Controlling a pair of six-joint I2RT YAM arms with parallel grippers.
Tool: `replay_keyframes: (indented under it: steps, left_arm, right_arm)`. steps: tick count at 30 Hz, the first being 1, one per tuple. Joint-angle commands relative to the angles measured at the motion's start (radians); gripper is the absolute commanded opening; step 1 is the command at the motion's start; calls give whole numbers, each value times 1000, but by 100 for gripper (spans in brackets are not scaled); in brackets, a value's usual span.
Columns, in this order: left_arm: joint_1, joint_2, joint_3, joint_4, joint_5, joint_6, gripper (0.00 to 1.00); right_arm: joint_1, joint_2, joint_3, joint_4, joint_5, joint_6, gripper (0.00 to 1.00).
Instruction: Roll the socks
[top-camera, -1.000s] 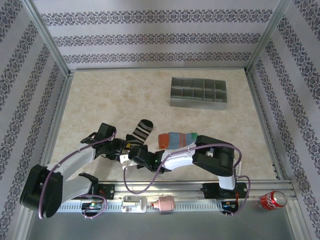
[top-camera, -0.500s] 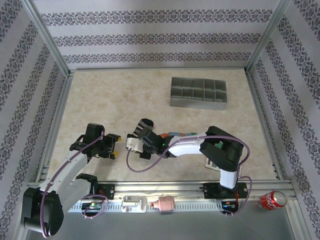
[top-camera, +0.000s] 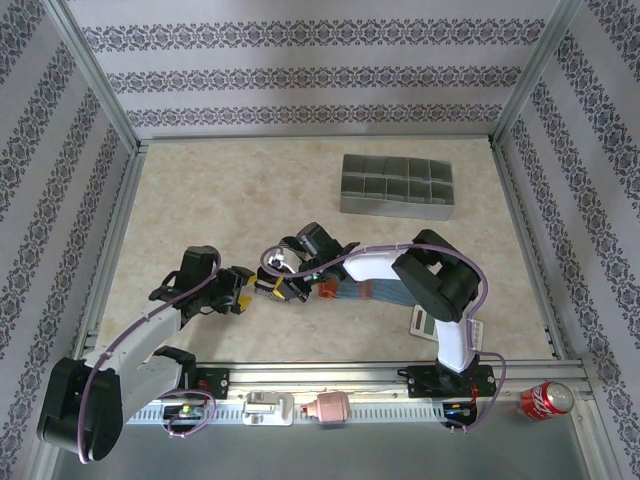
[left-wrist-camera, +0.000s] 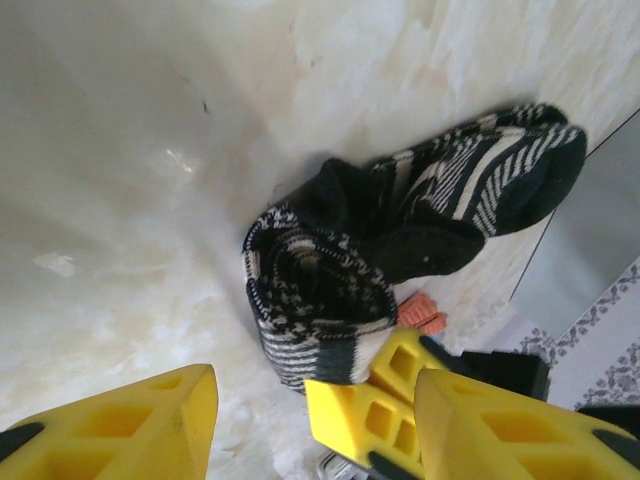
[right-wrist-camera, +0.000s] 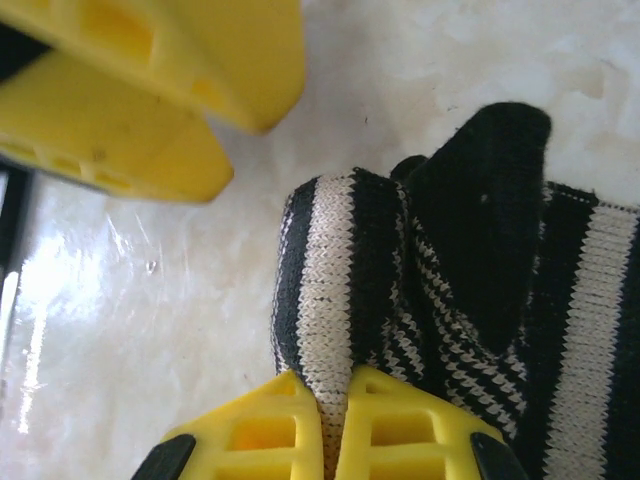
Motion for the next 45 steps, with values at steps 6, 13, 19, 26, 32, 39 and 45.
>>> replay_keyframes:
  steps: [6, 13, 19, 26, 32, 39, 45]
  left_arm:
    - [-78, 104, -1, 130, -23, 18, 53]
    - [-115, 234, 32, 179, -49, 61, 51]
    - [-132, 353, 78, -42, -95, 166, 34]
    - [-133, 391, 91, -170, -110, 174, 29]
    - [-132, 405, 127, -191, -117, 169, 29]
    - [-132, 416, 143, -178, -106, 170, 29]
    - [-132, 420, 154, -188, -102, 177, 29]
  right_arm:
    - [-32, 119, -24, -287, -30, 51, 0]
    - [-42, 160, 22, -347, -39, 42, 0]
    - [-37, 146, 39, -366, 38, 11, 5]
    - [23, -109, -102, -185, 245, -97, 41]
    - [182, -344, -246, -30, 625, -251, 56]
    - [350, -357, -261, 30, 952, -349, 62]
    - [413, -191, -151, 62, 1101, -445, 61]
